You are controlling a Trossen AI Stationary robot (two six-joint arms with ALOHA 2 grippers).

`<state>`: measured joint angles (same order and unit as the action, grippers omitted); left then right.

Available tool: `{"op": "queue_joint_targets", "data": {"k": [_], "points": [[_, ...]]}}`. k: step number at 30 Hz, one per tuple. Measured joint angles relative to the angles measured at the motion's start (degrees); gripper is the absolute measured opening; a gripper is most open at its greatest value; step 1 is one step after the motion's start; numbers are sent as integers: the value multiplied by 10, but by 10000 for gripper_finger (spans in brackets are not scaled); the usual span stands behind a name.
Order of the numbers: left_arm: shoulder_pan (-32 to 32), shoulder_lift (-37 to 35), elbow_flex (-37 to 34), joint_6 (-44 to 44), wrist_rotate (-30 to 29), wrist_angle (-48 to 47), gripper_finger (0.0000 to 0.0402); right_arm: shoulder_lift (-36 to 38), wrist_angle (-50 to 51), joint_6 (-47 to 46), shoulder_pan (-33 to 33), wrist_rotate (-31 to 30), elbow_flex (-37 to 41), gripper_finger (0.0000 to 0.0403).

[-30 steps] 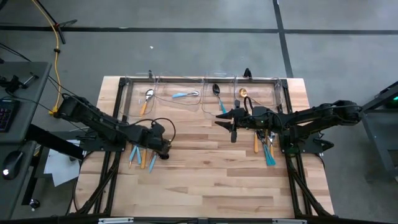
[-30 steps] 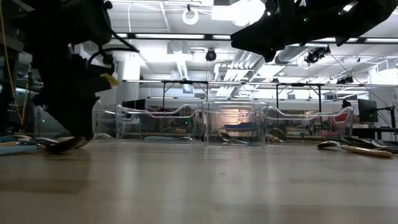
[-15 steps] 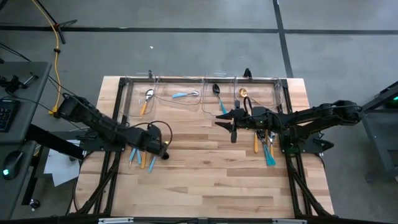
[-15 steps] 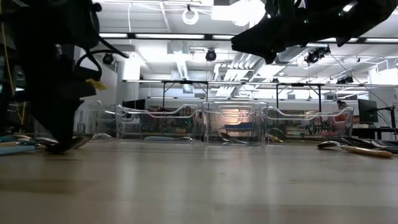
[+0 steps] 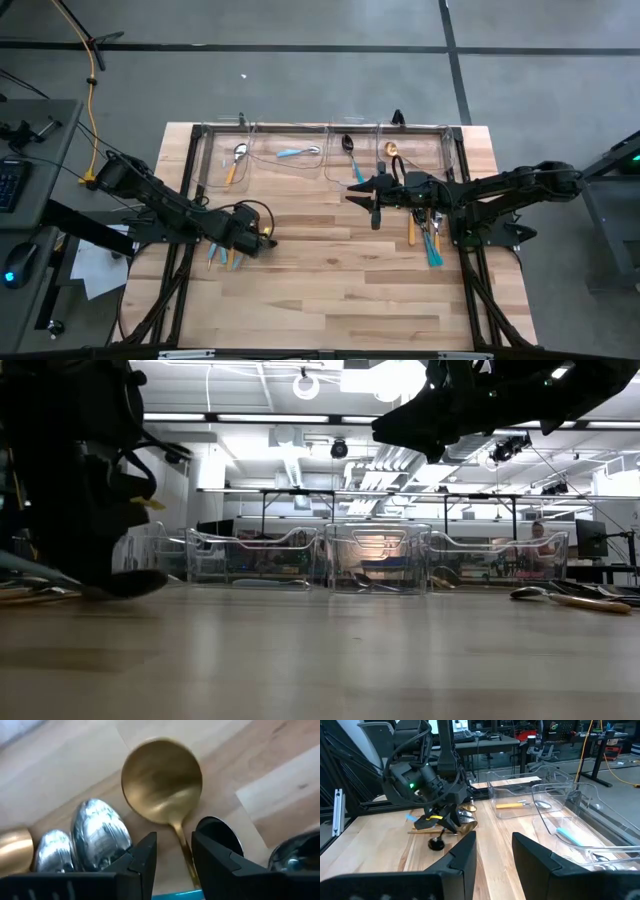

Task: Sort silverware by color (type)
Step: Put the gold spoon into the right transparent bin

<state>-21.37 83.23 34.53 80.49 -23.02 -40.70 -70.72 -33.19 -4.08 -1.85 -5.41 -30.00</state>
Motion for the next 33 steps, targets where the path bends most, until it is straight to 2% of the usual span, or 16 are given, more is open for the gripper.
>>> {"op": "queue_joint_targets", "data": {"k": [9,18,33], "points": [[0,12,1,15,-7,10,115,0,0,0,0,0,0,110],[-4,15,25,-10,39,15,115,0,1,0,0,0,0,110],[-4,12,27,-25,8,-12,115,0,4,0,0,0,0,110]]}}
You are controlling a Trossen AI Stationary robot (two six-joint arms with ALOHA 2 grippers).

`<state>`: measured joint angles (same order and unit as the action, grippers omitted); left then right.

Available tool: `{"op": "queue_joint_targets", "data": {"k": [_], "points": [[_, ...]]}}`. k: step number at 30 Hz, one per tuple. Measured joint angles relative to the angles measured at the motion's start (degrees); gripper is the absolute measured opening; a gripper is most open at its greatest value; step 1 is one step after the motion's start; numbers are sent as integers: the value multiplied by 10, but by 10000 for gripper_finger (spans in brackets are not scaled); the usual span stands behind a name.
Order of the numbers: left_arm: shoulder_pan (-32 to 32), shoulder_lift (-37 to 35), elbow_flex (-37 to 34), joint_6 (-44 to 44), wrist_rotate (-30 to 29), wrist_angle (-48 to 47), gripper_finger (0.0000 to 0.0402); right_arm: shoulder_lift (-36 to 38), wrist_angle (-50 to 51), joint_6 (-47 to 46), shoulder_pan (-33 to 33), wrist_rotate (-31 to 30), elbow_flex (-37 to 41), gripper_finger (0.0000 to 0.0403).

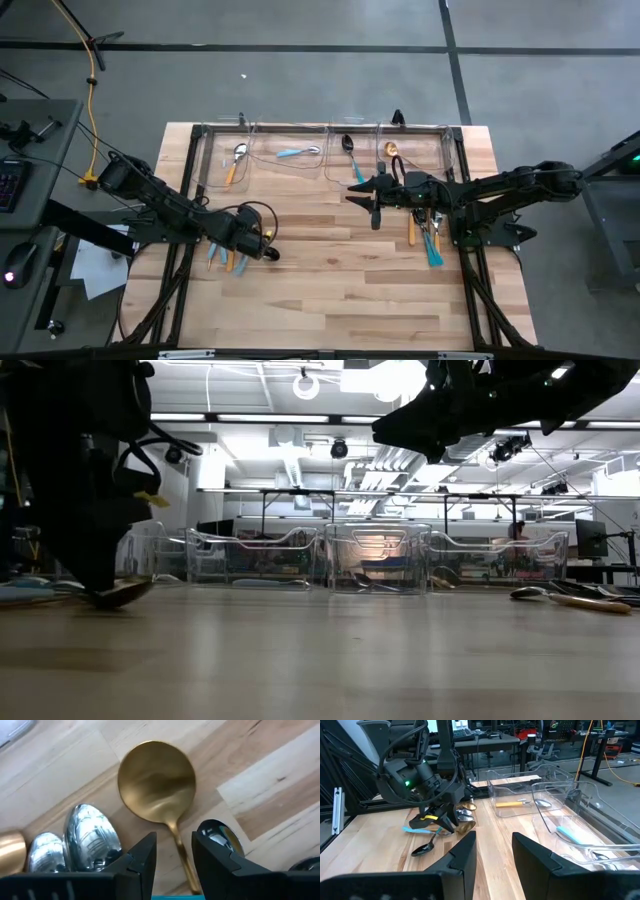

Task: Sort silverware by color (type)
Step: Put the gold spoon into the right transparent bin

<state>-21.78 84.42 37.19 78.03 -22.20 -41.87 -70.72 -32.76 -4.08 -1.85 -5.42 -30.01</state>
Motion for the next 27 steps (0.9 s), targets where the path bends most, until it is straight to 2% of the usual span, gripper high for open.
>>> {"op": "queue_joint_targets", "data": {"k": [11,18,27], "points": [[0,0,0,12,-18,4,115,0,0,0,0,0,0,110],[0,-1,4,-31,-14,64,115,0,0,0,0,0,0,110],[0,-1,33,-21,-19,-8,115,0,4,0,0,0,0,110]]}}
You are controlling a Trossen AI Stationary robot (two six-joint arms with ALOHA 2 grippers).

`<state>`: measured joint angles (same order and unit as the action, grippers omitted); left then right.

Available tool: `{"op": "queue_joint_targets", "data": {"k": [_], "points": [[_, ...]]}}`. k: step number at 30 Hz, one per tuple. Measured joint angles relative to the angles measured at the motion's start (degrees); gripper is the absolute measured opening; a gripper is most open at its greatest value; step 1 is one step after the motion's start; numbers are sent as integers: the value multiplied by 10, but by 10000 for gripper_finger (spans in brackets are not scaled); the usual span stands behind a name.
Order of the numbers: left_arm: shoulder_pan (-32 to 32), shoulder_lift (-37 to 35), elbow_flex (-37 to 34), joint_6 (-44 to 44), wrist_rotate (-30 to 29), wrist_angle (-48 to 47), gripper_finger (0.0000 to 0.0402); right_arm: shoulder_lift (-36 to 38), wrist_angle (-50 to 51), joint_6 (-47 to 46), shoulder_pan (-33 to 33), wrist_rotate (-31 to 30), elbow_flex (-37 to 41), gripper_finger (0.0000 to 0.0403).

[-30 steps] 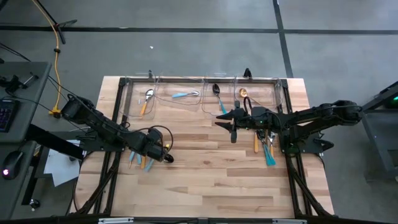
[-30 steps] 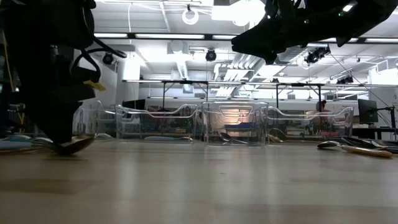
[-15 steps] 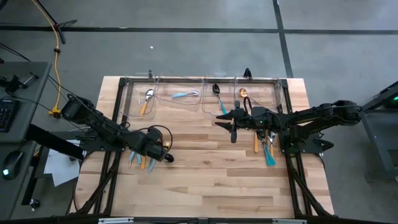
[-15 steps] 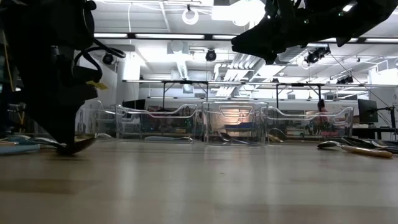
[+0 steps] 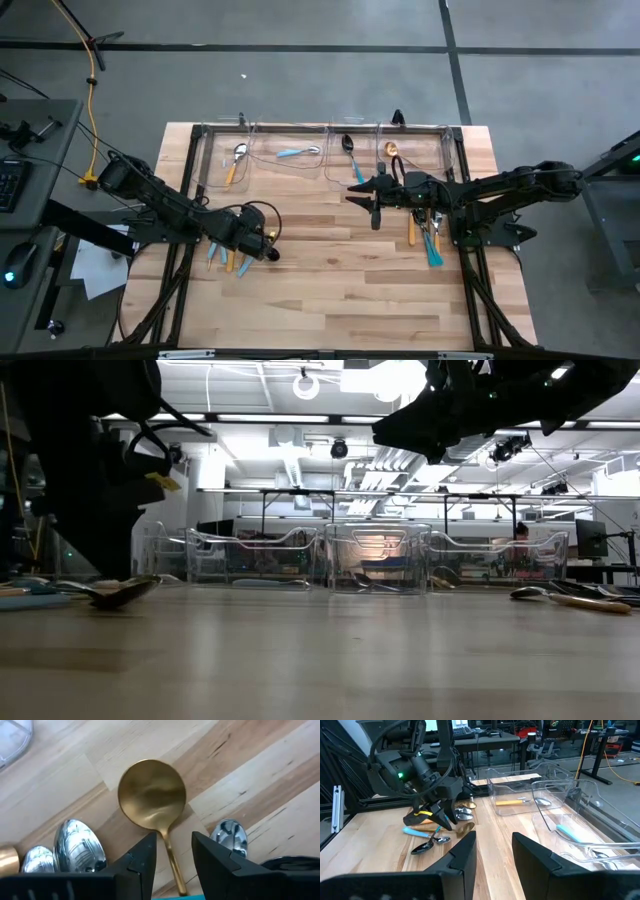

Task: Sort silverware by color (type)
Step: Put the gold spoon into the right transparent bin

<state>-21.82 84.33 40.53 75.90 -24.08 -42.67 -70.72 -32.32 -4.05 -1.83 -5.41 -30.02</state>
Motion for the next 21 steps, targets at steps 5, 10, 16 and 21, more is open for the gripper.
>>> {"op": "queue_joint_targets", "data": {"k": [5,10,16,21], "points": [[0,4,0,16,3,0,115,0,0,0,0,0,0,110],[-1,5,-19,35,21,12,115,0,2,0,0,0,0,110],[-5,3,-53,50,28,61,115,0,4,0,0,0,0,110],[-5,4,-54,48,23,62,115,0,4,0,0,0,0,110]]}}
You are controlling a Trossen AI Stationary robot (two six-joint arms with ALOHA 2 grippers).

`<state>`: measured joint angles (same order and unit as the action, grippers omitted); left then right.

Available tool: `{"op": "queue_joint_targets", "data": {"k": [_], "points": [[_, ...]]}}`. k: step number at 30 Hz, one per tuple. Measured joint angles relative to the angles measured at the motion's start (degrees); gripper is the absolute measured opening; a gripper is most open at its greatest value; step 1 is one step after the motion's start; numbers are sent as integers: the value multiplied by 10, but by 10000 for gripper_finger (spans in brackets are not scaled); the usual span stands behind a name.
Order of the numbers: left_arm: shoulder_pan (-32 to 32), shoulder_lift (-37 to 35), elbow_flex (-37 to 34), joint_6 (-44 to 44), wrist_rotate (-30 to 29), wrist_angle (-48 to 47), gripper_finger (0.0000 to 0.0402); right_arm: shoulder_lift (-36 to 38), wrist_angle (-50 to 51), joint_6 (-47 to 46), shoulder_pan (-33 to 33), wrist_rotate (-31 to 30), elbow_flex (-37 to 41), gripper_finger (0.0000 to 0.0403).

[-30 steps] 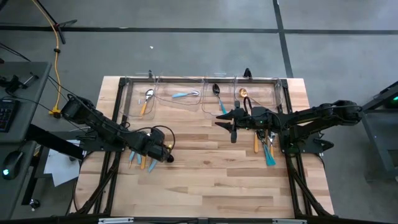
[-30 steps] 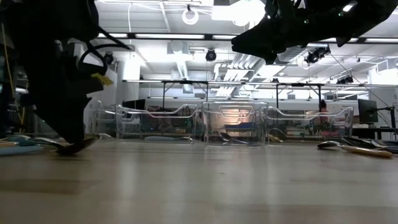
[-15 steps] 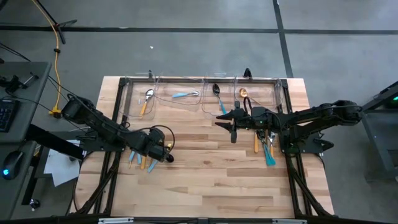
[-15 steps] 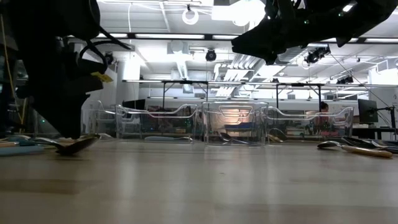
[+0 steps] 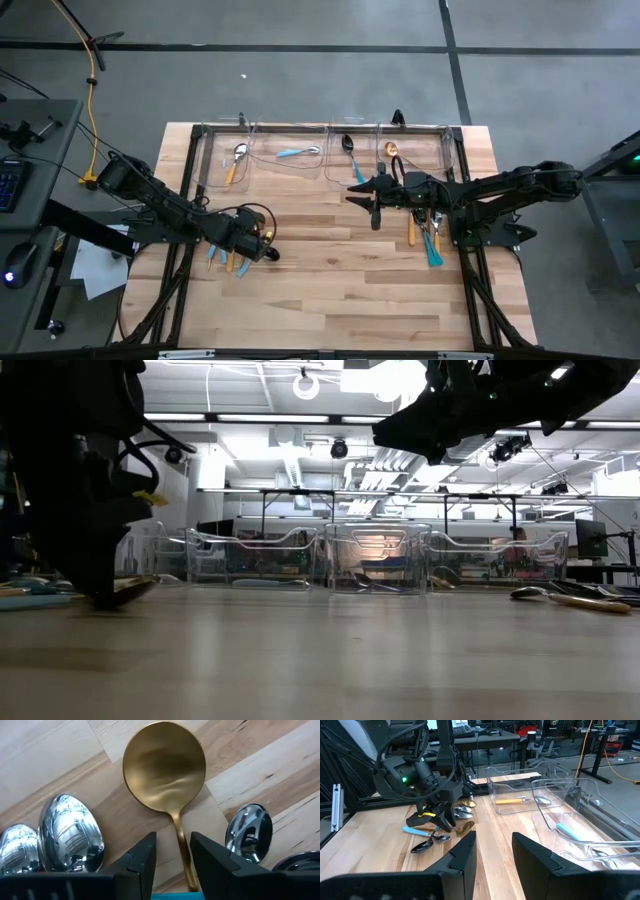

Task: Sort silverware by color (type)
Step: Put the gold spoon into the right transparent bin

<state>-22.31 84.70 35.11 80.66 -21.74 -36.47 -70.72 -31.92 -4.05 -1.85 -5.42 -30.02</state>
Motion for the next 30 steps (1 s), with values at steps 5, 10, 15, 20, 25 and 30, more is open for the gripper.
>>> {"op": "queue_joint_targets", "data": {"k": [5,10,15,20,25,30], "points": [[0,0,0,-25,-11,6,79,0,0,0,0,0,0,110],[-5,3,-2,-48,-47,11,11,0,0,0,0,0,0,110],[-23,4,-3,-60,-120,24,5,0,0,0,0,0,0,110],[-38,3,-3,-64,-171,43,3,0,0,0,0,0,0,110],[-46,3,-3,-85,-238,81,2,0,0,0,0,0,0,110],[-48,2,-2,-116,-319,116,1,0,0,0,0,0,0,110]]}}
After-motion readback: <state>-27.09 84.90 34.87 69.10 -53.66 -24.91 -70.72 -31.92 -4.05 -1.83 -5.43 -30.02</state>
